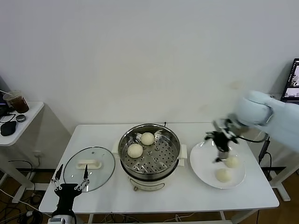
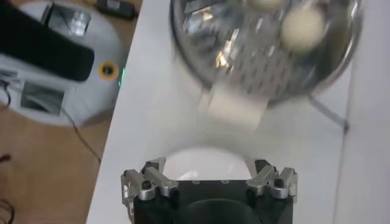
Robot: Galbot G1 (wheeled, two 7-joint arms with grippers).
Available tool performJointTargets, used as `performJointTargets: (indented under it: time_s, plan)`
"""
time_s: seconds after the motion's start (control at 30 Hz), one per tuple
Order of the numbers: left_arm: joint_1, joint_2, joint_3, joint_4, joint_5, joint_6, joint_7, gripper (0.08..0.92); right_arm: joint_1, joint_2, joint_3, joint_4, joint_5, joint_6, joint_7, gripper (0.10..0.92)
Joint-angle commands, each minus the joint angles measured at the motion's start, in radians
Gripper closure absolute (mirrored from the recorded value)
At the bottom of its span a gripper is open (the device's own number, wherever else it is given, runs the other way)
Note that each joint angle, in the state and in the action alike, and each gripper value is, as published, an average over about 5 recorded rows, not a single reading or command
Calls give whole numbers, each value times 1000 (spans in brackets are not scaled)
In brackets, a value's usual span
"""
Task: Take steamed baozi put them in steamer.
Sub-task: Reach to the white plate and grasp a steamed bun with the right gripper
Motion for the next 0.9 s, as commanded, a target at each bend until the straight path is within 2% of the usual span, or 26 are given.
performJointTargets:
  time_s: [0.03, 0.6, 0.9]
  plan:
    - [10, -6, 9, -6, 15, -1, 1, 177, -446, -200, 324, -26, -226, 183, -22, 203]
    - [40, -37, -28, -23, 36, 0, 2, 177, -600, 112, 394, -336, -357, 168, 82, 203]
    - [43, -37, -45, -15, 33, -2, 1, 177, -615, 218, 401, -413, -371, 136, 100, 203]
